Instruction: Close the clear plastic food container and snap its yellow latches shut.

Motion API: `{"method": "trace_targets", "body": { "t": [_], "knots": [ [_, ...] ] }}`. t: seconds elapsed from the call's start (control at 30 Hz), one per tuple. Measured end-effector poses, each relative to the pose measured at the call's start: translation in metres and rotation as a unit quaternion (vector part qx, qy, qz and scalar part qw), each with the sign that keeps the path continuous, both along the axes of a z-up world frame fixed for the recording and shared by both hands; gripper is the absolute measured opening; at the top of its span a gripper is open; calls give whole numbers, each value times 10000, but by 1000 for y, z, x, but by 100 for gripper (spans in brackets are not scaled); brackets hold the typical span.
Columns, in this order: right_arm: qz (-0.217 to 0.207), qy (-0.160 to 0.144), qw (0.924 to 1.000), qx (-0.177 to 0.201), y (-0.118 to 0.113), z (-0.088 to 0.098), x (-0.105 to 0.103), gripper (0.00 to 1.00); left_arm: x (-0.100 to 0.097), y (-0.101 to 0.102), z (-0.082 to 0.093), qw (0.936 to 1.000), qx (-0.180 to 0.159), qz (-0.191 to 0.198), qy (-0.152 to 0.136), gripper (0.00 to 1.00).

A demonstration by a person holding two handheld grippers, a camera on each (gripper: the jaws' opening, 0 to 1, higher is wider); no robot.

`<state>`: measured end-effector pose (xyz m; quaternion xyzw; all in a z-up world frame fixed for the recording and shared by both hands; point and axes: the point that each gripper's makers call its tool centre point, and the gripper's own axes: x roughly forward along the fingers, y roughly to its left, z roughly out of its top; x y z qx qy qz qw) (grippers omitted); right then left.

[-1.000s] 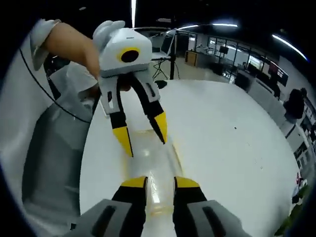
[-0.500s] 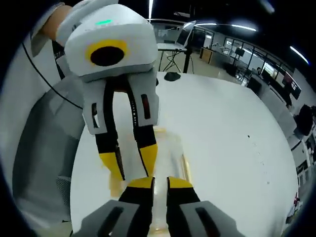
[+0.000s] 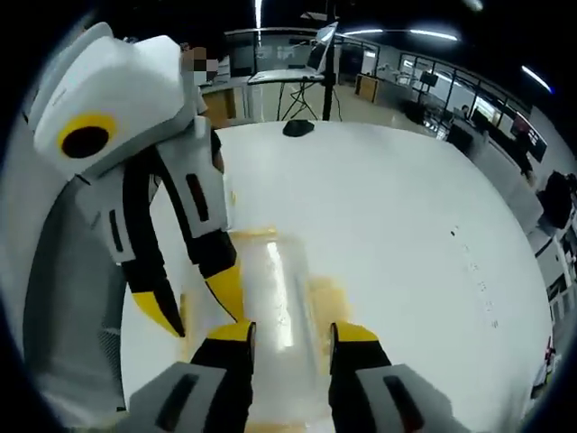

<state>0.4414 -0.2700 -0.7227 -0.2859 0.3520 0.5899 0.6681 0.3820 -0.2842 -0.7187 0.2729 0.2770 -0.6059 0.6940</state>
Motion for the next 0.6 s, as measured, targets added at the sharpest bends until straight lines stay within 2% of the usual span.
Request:
{"method": "trace_targets", "body": {
  "t": [0.07,0.17,0.23,0.4,0.47,0.5,0.53,0.6],
  "knots": [
    [73,250,9996,-83,-2,-3,-1,35,-4,0,0,9999,42,-109,-39,25],
    [248,208,9992,-215,-1,-2,3,41,-6,0,-1,9993,134,-273,-194,27],
    [403,146,9986,-301,-1,-1,4,47,-3,7,-5,9977,440,-309,-402,34],
    [653,303,9974,-62,5,7,-9,49,1,8,-6,9987,338,-243,-284,38],
    [711,329,9969,-124,6,3,-12,49,4,5,-6,9988,311,-231,-295,40],
    [820,208,9959,-324,3,-4,-11,50,3,0,-5,9994,228,-203,-187,42],
    [837,194,9956,-363,3,-6,-11,51,3,-3,-6,9993,216,-212,-203,44],
    [854,249,9948,-500,1,-10,-12,50,7,-5,-10,9961,407,-469,-621,45]
  ]
}}
